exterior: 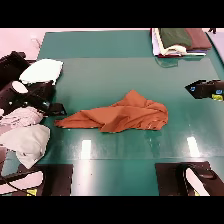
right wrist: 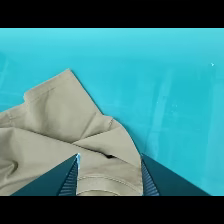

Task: Fold the shirts.

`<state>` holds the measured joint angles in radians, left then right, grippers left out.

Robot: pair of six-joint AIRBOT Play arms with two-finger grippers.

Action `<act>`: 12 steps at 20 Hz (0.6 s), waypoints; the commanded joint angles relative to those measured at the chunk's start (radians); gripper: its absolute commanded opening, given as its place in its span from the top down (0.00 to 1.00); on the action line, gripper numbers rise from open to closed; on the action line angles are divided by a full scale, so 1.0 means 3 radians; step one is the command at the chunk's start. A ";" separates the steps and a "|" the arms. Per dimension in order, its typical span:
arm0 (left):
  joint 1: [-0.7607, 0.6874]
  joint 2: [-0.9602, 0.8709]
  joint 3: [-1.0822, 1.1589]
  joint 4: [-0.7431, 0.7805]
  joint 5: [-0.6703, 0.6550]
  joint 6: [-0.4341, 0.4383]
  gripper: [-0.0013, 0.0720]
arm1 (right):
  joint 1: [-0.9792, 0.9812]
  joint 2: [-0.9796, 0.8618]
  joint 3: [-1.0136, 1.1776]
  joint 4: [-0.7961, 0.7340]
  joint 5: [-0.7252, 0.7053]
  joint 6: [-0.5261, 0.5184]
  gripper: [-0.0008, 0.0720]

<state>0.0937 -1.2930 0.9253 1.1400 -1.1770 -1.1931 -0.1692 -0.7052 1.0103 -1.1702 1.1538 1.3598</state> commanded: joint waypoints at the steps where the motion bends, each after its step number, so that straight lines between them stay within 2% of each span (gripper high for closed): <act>1: -0.0219 -0.0003 -0.0196 0.0066 0.0084 0.0141 0.24 | -0.0003 0.0001 -0.0001 -0.0013 -0.0010 0.0003 0.40; 4: -0.0341 -0.0011 -0.0198 0.0207 0.0050 0.0131 0.25 | -0.0003 -0.0055 -0.0003 -0.0027 0.0000 0.0003 0.40; 5: -0.0340 -0.0011 -0.0196 0.0211 0.0058 0.0083 0.37 | -0.0003 -0.0132 -0.0003 -0.0025 0.0032 0.0003 0.40; 6: -0.0333 -0.0011 -0.0182 0.0245 0.0061 0.0053 0.78 | -0.0003 -0.0244 -0.0003 -0.0025 0.0075 0.0003 0.40; 7: -0.0333 -0.0011 -0.0154 0.0267 0.0055 0.0051 0.95 | -0.0003 -0.0384 -0.0003 -0.0027 0.0097 0.0003 0.40; 10: -0.0333 -0.0011 0.0102 0.0273 0.0047 0.0052 0.95 | -0.0144 -0.0866 -0.0004 -0.0024 0.0154 0.0003 0.39; 11: -0.0333 -0.0011 0.0210 0.0272 0.0046 0.0051 0.95 | -0.0219 -0.1066 -0.0006 -0.0024 0.0211 0.0001 0.32; 12: -0.0333 -0.0011 0.0315 0.0266 0.0056 0.0050 0.95 | -0.0271 -0.1254 -0.0008 -0.0023 0.0249 0.0001 0.22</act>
<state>-0.0048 -1.2957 0.9550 1.2144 -1.1629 -1.1751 -0.2119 -0.9516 1.0092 -1.1782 1.1931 1.3598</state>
